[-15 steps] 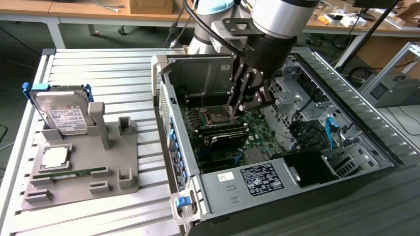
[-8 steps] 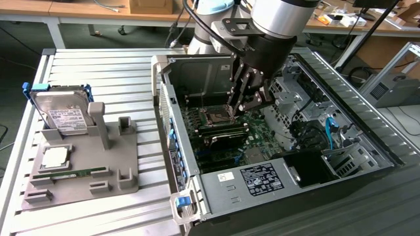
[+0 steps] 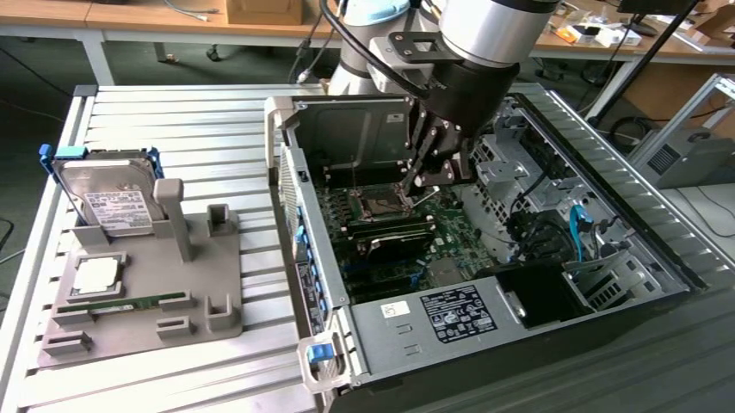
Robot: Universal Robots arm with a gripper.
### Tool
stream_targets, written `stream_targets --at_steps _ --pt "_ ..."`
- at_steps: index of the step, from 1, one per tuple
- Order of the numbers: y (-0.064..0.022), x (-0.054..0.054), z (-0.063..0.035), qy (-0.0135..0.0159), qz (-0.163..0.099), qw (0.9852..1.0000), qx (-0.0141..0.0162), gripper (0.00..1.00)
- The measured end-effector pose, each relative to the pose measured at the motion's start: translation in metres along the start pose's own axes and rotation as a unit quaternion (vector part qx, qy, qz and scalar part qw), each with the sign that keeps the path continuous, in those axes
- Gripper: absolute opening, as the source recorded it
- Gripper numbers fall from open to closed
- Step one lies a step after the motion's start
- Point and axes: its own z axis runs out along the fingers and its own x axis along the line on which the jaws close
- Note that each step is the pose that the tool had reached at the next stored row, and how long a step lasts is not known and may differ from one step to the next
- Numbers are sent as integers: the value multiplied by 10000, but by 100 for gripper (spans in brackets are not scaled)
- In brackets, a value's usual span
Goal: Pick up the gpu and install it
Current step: 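Press down on the gpu until it lock into place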
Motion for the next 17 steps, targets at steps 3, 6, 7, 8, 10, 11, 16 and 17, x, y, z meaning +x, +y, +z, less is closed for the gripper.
stream_targets --at_steps 3,6,7,8,10,11,16,17 --pt "0 0 0 0 0 10000 0 11" --pt "0 1 25 0 0 10000 0 11" --pt "-1 2 43 0 0 10000 0 11" --pt "-1 2 62 0 0 10000 0 11" --pt "-2 4 98 1 0 10000 0 11" --pt "-2 5 122 1 0 10000 0 11" --pt "-5 9 216 3 0 10000 0 11" --pt "-5 10 235 3 0 10000 0 11"
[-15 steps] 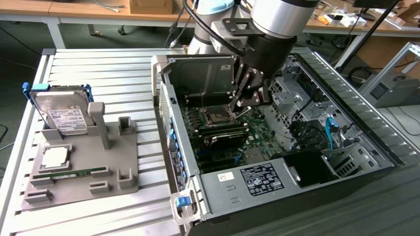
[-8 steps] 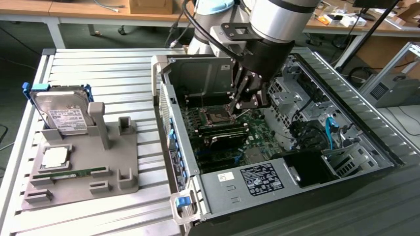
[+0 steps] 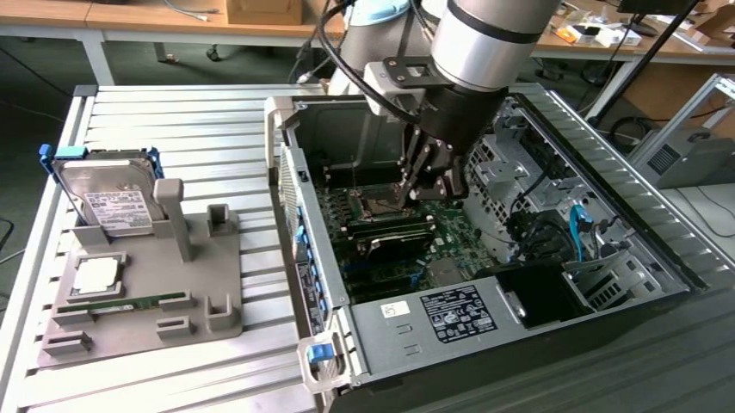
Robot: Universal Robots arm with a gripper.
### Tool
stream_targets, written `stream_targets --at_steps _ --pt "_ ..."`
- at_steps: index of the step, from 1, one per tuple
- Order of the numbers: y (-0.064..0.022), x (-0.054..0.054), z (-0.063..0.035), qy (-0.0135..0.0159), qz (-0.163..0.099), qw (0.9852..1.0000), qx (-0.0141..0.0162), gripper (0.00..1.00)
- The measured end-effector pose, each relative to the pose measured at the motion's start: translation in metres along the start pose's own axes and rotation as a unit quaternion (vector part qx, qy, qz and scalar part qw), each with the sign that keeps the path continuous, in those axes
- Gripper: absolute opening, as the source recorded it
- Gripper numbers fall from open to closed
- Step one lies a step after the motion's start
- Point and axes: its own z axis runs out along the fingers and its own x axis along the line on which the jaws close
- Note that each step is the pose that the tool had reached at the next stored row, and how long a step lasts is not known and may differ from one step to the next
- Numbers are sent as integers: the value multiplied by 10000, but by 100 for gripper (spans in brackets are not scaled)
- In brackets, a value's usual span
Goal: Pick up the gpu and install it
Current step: 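Press down on the gpu until it lock into place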
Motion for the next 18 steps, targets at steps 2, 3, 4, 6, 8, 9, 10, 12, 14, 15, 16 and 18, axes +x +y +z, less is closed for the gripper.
stream_targets --at_steps 2,3,4,6,8,9,10,12,14,15,16,18 --pt "0 2 36 1 0 10000 0 11" --pt "-1 2 54 1 0 10000 0 11" --pt "-1 3 72 1 0 10000 0 11" --pt "-1 4 110 1 0 10000 0 11" --pt "-1 6 154 1 0 10000 0 11" --pt "-1 7 172 1 0 10000 0 11" --pt "-1 8 190 1 0 10000 0 11" --pt "-2 9 218 2 0 10000 0 11" --pt "-1 9 218 2 0 10000 0 11" --pt "-1 9 218 2 0 10000 -1 11" --pt "-1 10 220 1 0 10000 0 11" --pt "-1 15 224 0 1 10000 0 11"
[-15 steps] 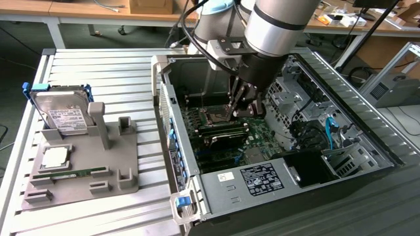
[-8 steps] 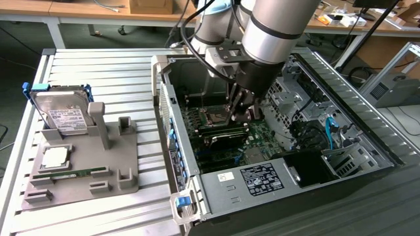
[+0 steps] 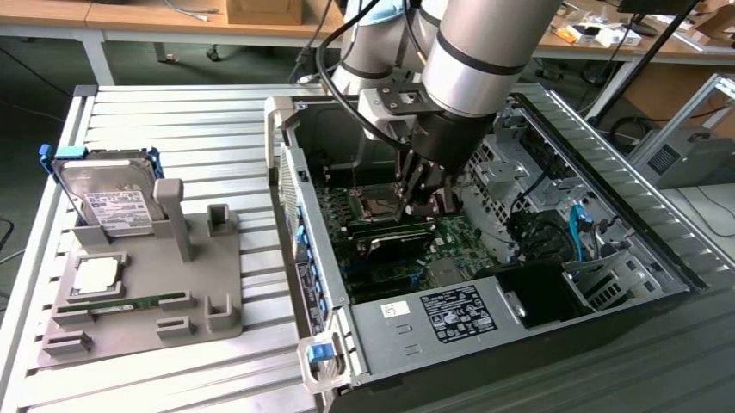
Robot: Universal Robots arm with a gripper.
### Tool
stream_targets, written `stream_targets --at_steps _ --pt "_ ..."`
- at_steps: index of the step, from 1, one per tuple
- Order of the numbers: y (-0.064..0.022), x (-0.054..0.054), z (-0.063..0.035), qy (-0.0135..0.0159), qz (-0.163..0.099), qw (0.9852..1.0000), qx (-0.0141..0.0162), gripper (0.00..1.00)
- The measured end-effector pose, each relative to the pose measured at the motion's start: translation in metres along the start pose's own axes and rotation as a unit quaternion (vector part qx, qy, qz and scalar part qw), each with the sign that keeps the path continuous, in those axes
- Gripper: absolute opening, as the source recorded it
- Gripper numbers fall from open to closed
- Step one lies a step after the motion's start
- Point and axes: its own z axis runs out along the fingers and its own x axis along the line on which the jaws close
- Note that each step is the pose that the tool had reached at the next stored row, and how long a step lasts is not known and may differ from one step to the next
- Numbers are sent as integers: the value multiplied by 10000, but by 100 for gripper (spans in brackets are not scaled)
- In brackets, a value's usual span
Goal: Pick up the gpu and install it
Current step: 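Press down on the gpu until it lock into place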
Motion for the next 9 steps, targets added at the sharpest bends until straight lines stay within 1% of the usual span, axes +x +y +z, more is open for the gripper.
stream_targets --at_steps 4,7,9 --pt "0 1 13 0 0 10000 0 11" --pt "8 4 84 1 0 10000 -1 11" --pt "9 5 99 2 -1 10000 0 11"
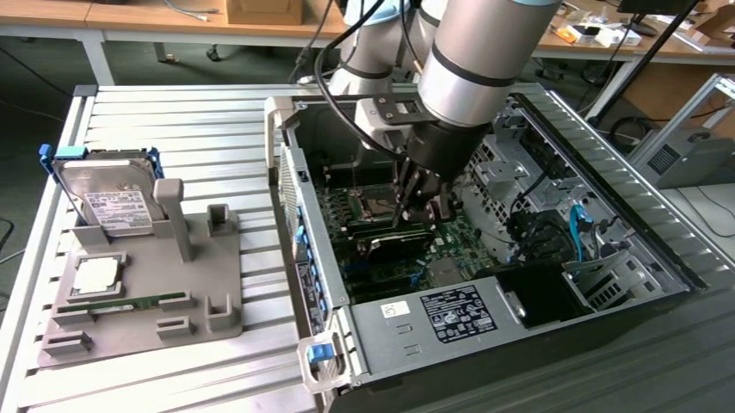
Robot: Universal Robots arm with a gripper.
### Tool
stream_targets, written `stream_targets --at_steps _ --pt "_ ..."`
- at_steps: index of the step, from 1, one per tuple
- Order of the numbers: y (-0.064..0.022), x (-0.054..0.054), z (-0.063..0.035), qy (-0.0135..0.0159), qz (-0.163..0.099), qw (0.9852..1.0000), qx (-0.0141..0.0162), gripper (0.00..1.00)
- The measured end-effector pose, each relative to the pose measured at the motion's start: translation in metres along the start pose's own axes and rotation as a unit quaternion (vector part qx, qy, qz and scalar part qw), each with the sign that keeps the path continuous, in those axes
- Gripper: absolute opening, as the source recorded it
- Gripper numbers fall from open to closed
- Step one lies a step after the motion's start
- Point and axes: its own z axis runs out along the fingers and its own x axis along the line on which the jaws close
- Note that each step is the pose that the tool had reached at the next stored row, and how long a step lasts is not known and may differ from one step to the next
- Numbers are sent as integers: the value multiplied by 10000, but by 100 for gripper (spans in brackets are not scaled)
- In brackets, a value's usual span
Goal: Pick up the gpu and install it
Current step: 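Press down on the gpu until it lock into place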
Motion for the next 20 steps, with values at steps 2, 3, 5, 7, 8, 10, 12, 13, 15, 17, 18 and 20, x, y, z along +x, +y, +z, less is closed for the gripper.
stream_targets --at_steps 2,3,5,7,8,10,12,13,15,17,18,20 --pt "2 0 0 1 1 10000 -1 11" --pt "11 -4 5 0 2 10000 0 11" --pt "52 -20 17 0 0 10000 0 11" --pt "94 -46 29 -1 0 10000 0 11" --pt "100 -52 31 -1 1 10000 0 11" --pt "100 -52 31 0 0 10000 0 11" --pt "99 -52 49 -1 0 10000 0 11" --pt "99 -51 67 0 0 10000 0 11" --pt "101 -50 104 0 0 10000 0 11" --pt "104 -48 142 2 0 10000 0 11" --pt "105 -47 158 2 0 10000 0 11" --pt "106 -47 174 3 0 10000 0 11"
